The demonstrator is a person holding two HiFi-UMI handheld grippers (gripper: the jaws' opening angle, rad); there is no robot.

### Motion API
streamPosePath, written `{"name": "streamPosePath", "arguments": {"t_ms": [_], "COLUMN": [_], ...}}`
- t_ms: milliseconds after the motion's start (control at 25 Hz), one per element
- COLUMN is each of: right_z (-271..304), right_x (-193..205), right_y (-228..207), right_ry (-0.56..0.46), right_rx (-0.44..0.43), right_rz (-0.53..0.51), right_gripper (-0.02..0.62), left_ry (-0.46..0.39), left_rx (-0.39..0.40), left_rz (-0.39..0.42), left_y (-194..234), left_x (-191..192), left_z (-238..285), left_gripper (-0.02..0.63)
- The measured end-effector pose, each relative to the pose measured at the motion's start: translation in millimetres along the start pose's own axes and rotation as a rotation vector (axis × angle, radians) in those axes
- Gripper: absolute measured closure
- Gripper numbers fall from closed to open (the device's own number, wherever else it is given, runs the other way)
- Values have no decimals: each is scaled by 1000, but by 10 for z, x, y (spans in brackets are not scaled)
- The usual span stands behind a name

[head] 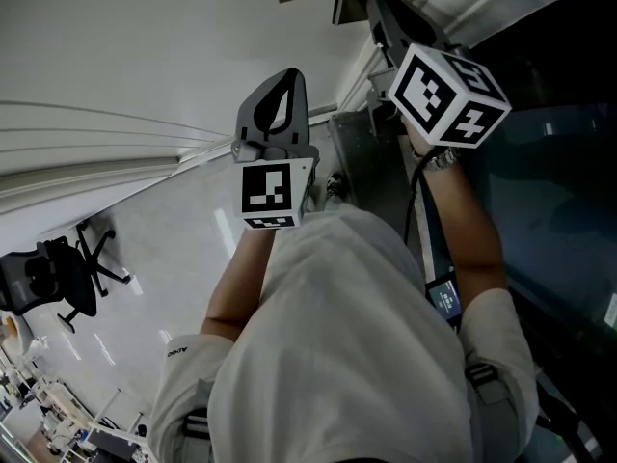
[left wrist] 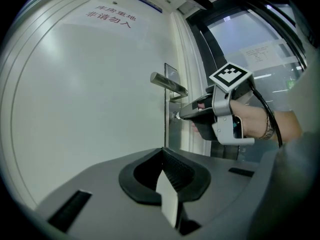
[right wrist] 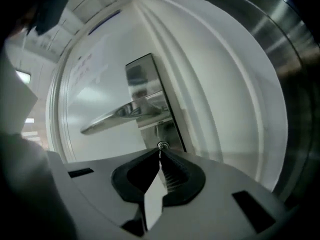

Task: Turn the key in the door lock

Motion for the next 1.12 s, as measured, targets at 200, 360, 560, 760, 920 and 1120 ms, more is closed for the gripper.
{"name": "streamPosePath", "arguments": {"t_ms": [200,360,560,760,920,1120], "right_z": [24,23,36,-41,-131,-136], "right_x": [67,115,114,76,-24,-32], "right_y": [-103,-173,-195,-108,58,283], "right_ry": [-84,-118,-129,-93,1,82], "right_rx": [-103,-161,-209,-213,-56,127], "right_rz": [546,805,871,492,-120,-758], "right_gripper": [583,583,583,467,440,440], "left_ry": [4,3,6,12,12,12], "left_rx": [1,3,13,25,34,48], "left_rz": [0,0,2,5,9,12], "left_y": [55,56,62,38,16,-7], "left_x": [4,13,9,45,42,54], "left_z": [-5,-10,-10,7,13,19], "left_gripper": [597,597,597,597,597,597]}}
Point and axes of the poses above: the fingertips, and each gripper's own axes: z forward along the fingers, y to its left, x out of its underside, the point moved 8 cm from there along -z, backward along the fingers, and after that the axes turned 6 degrees about -x, right-handed, at the moved point
